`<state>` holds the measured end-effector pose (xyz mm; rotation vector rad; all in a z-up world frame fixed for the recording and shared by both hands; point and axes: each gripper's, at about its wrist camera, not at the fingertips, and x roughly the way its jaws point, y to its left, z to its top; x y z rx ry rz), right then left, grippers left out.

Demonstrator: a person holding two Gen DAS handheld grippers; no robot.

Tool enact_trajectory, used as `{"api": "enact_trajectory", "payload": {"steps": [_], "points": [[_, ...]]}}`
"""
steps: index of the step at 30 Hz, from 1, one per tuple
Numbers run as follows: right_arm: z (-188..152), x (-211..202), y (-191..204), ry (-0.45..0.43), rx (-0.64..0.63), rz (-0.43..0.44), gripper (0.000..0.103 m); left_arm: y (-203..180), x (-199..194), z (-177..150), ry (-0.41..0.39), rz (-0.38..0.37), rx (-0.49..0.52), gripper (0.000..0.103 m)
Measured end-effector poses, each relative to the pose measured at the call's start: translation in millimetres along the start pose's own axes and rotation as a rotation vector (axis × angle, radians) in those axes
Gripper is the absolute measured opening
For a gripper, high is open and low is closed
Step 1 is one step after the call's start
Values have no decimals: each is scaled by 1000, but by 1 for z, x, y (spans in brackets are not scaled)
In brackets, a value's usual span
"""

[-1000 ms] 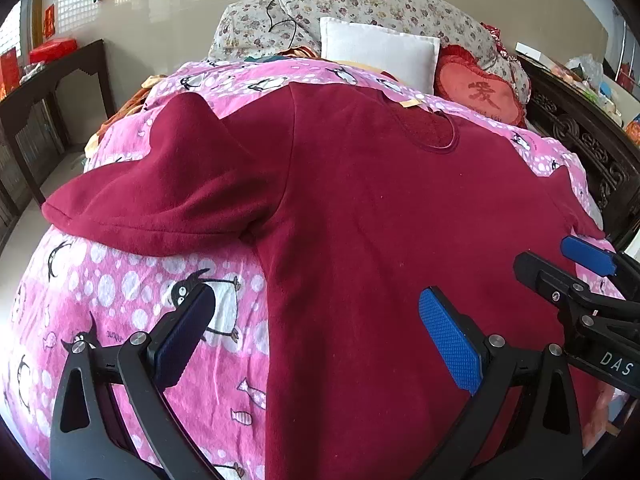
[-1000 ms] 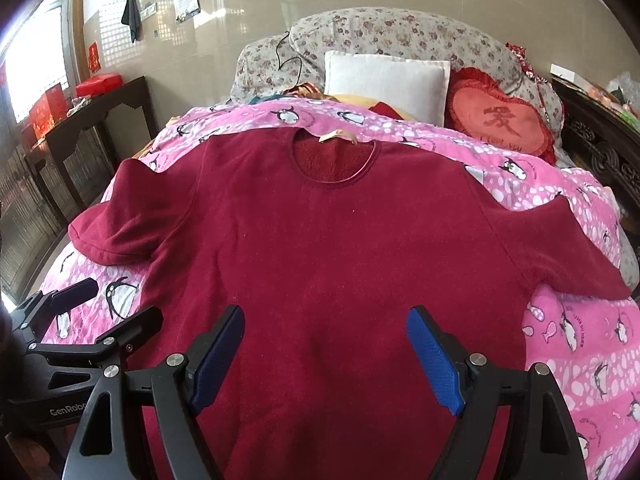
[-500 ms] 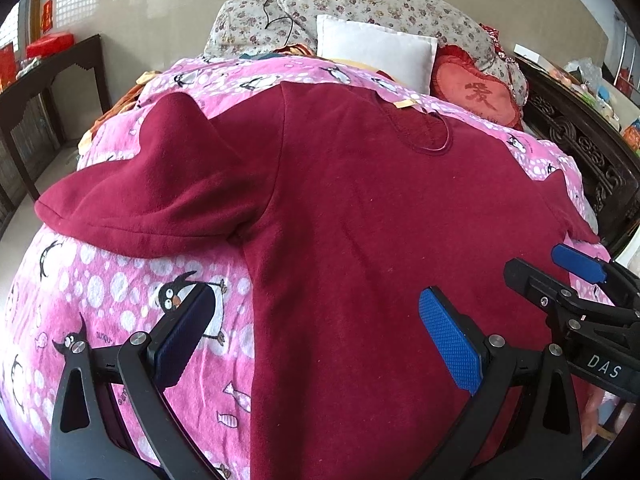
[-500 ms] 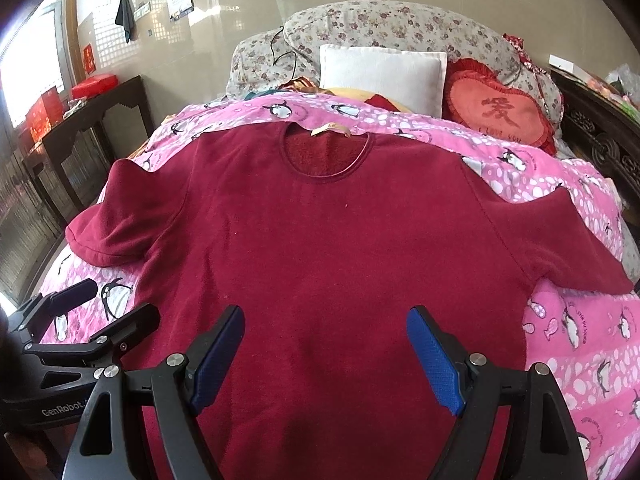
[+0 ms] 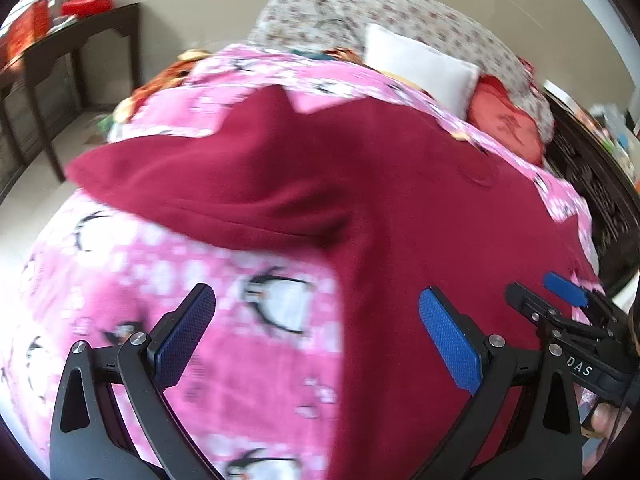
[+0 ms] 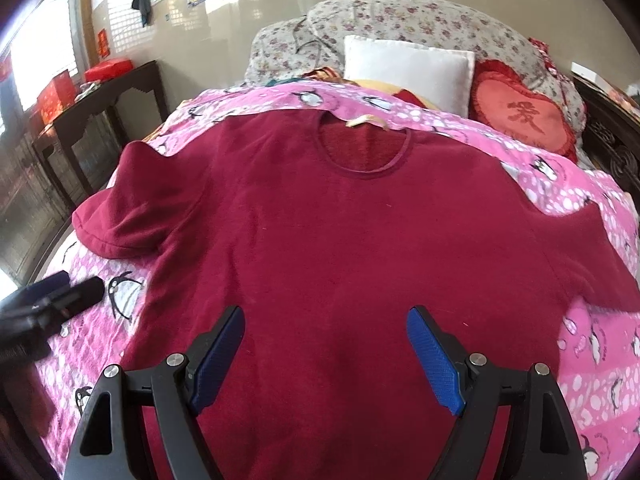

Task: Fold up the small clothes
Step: 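Grasp the sleeve with the left gripper and fold it onto the body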

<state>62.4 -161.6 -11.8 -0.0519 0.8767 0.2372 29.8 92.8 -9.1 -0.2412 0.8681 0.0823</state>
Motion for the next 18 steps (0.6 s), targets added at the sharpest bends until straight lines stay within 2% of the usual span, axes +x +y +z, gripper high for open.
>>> {"api": "enact_trajectory", "payload": {"steps": [3, 4, 9, 13, 18], "points": [[4, 4, 7, -3, -8, 25, 81, 33, -6, 6, -16, 36, -67, 102], [5, 5, 10, -4, -10, 35, 81, 50, -7, 9, -19, 62, -105, 102], [12, 15, 27, 7, -46, 56, 81, 118, -10, 20, -48, 92, -306, 102], [15, 25, 33, 26, -62, 74, 81, 172, 5, 30, -44, 90, -492, 102], [17, 28, 41, 27, -80, 95, 81, 214, 41, 38, 15, 27, -731, 102]]}}
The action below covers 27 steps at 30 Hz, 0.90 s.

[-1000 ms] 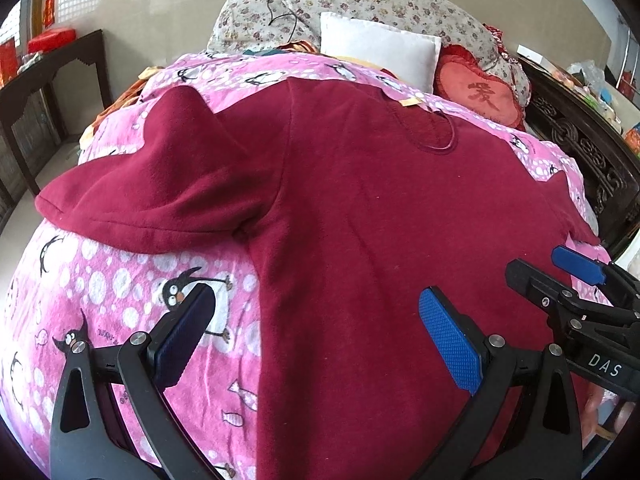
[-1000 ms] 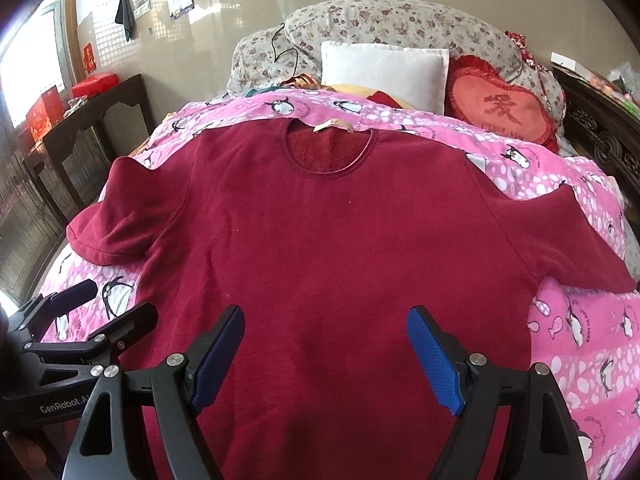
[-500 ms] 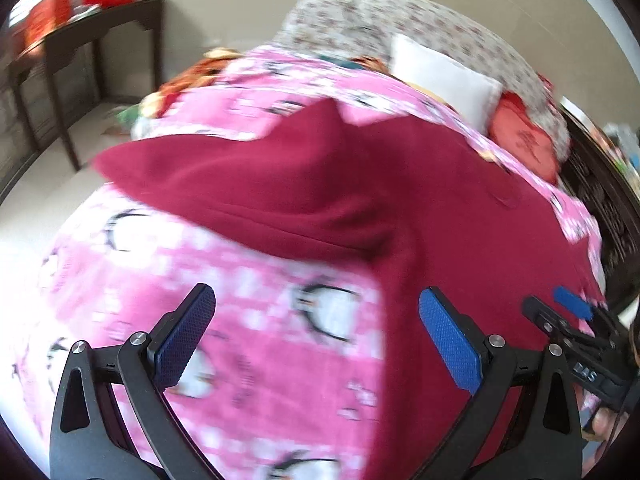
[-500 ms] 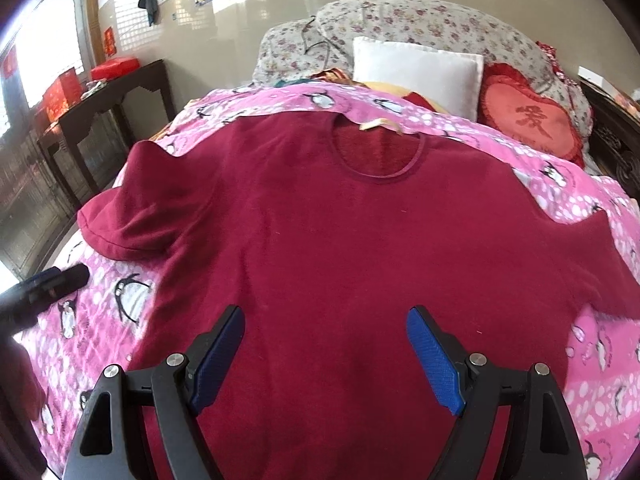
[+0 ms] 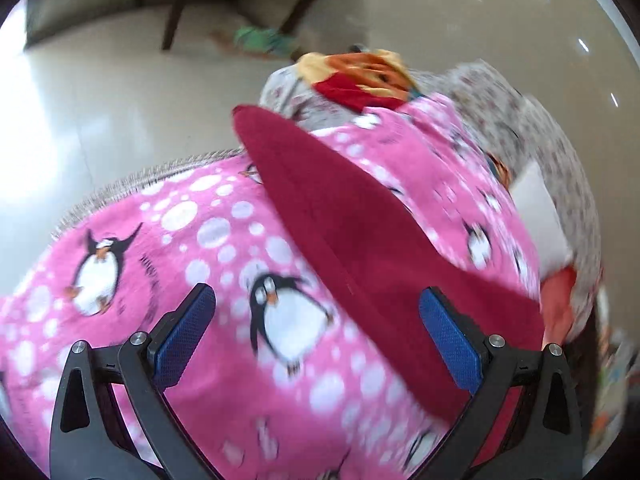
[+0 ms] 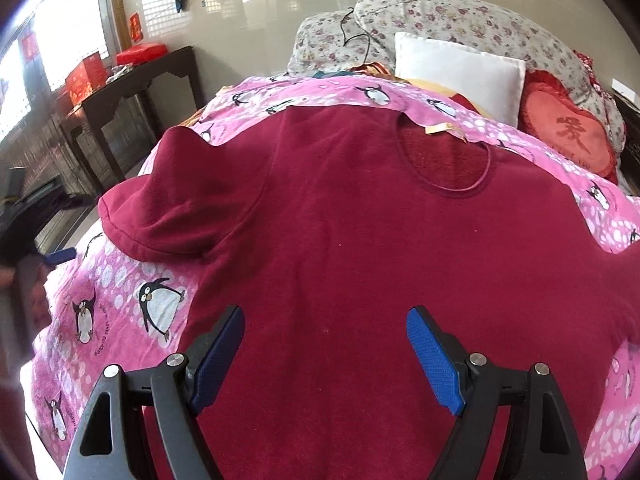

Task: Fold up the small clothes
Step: 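Grasp the sleeve with the left gripper and fold it onto the body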

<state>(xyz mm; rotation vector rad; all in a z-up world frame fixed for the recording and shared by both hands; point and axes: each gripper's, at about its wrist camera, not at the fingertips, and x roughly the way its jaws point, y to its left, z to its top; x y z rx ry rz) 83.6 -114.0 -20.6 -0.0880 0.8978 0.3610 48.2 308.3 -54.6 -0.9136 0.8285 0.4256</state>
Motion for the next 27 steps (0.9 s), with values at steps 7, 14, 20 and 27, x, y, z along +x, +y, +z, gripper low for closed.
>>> {"api": "enact_trajectory", "payload": {"steps": [7, 14, 20, 27], "points": [[5, 6, -2, 13, -2, 13, 81, -13, 31, 19, 4, -57, -61, 102], [7, 1, -10, 6, 22, 33, 81, -35, 45, 32, 36, -128, 22, 14], [9, -18, -28, -27, 48, 42, 81, -92, -41, 19, -90, -268, 182, 10], [4, -48, -85, -75, 130, -33, 81, -219, -108, -79, -109, -488, 510, 10]]}}
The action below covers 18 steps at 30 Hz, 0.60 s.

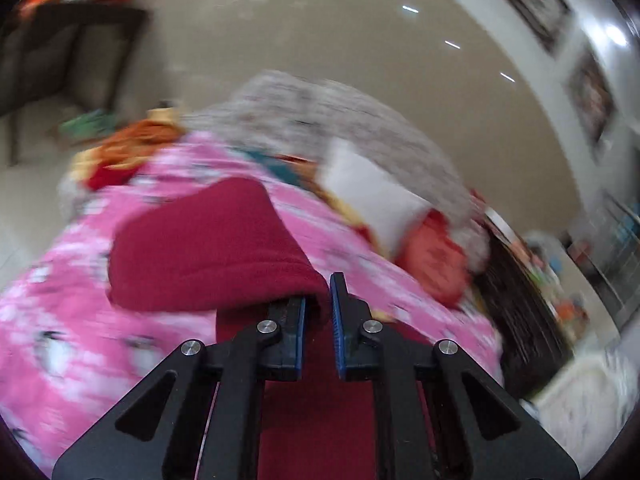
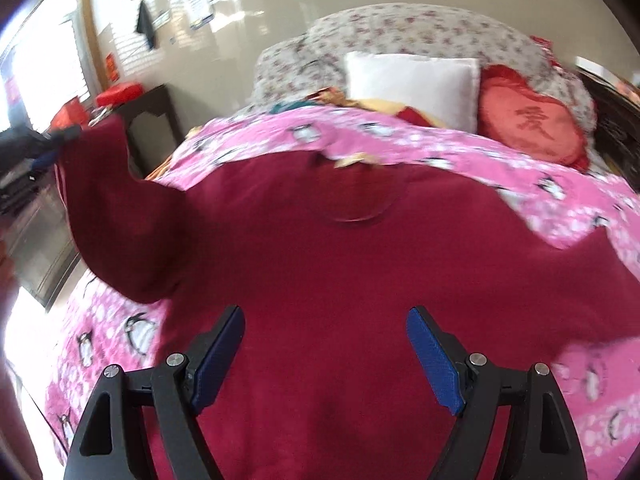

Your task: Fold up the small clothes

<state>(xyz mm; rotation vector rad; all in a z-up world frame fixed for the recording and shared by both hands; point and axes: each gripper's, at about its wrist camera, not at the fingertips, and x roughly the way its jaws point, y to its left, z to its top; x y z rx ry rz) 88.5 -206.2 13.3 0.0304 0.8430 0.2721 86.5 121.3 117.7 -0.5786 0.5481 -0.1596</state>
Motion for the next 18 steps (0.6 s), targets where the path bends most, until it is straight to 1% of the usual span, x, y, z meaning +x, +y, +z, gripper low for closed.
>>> {"api": "enact_trajectory", "payload": {"steps": [1, 2, 4, 5, 8, 9, 10, 11, 12, 13, 14, 16, 17, 18], "points": [[-1, -4, -14, -5, 19, -20, 81, -25, 11, -10, 28, -39, 39, 10], [0, -5, -24, -6, 32, -35, 81, -42, 22, -20, 53, -62, 68, 10], [-4, -12, -55, -10, 88, -81, 81, -76, 48, -46, 94, -85, 133, 10], [-5, -14, -69, -12, 113, -100, 81, -93, 65, -63, 115, -92, 175, 10], [-11, -21, -106, -10, 185, -158, 81, -121, 111, -110, 210, -155, 263, 11], [-14, -24, -118, -6, 210, -171, 81, -125, 120, -122, 234, -170, 287, 14], [-17, -25, -128, -2, 230, -179, 81, -130, 130, -136, 271, -203, 320, 25], [-19, -28, -136, -1, 246, -184, 81, -132, 133, -142, 292, -212, 335, 43], [-20, -29, -140, -1, 253, -186, 81, -133, 136, -145, 318, -221, 343, 49], [-20, -31, -143, -3, 254, -184, 81, -133, 131, -148, 348, -248, 345, 54], [-20, -31, -144, -4, 250, -175, 81, -130, 124, -149, 359, -264, 350, 56], [-18, -31, -143, -13, 250, -150, 81, -128, 104, -145, 360, -270, 380, 58], [-17, -31, -142, -19, 247, -131, 81, -122, 90, -140, 351, -265, 401, 65], [-14, -29, -138, -23, 239, -104, 81, -117, 82, -135, 345, -259, 414, 69]]}}
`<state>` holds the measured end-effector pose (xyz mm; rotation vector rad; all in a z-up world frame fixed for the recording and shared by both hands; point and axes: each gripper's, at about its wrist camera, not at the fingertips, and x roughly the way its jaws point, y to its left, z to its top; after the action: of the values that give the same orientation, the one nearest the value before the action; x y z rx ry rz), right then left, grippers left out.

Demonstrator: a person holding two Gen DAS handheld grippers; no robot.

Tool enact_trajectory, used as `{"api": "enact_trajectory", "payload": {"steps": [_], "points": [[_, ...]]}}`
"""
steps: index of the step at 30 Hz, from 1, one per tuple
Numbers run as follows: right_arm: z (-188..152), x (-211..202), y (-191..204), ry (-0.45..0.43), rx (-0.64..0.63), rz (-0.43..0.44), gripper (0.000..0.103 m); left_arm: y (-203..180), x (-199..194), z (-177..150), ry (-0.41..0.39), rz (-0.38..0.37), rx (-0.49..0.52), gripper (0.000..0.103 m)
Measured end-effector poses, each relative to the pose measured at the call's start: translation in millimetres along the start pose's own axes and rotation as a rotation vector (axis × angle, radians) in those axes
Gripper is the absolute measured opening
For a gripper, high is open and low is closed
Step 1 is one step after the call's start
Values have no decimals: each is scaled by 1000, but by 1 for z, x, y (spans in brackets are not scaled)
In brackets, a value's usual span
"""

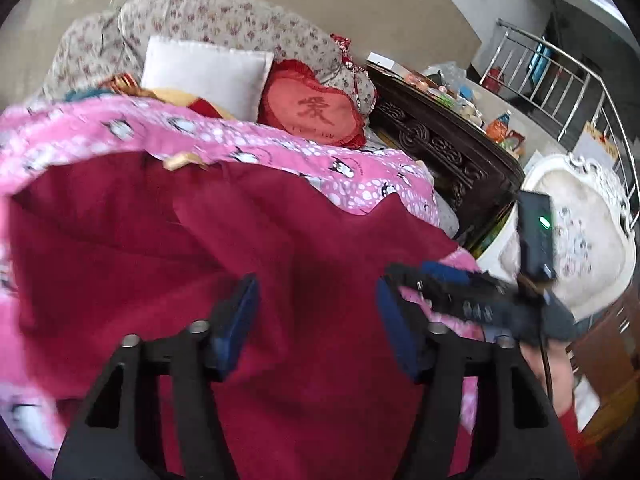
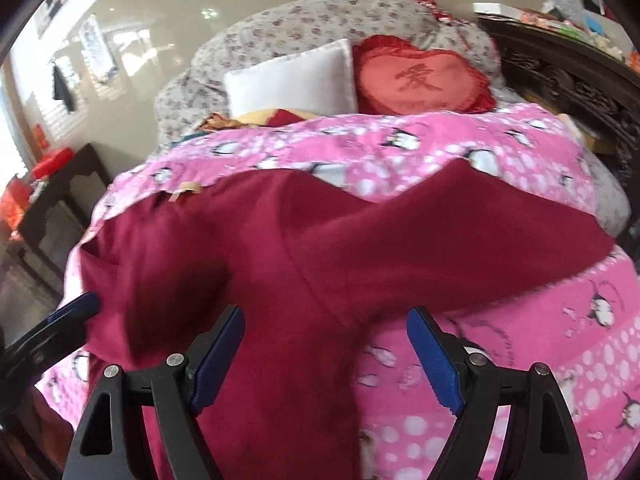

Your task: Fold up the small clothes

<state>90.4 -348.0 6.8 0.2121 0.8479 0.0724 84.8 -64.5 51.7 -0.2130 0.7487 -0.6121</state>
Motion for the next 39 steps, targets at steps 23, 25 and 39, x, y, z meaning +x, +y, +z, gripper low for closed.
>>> {"api": "enact_trajectory", "payload": {"steps": [23, 25, 39], "points": [[5, 94, 145, 52, -376, 27, 12, 165, -35, 4, -21, 461, -101, 79], [4, 60, 115, 22, -312, 72, 12, 158, -40, 9, -30, 443, -84, 79], [7, -27, 53, -102, -374, 152, 64, 137, -16, 28, 91, 314, 42, 79]]}}
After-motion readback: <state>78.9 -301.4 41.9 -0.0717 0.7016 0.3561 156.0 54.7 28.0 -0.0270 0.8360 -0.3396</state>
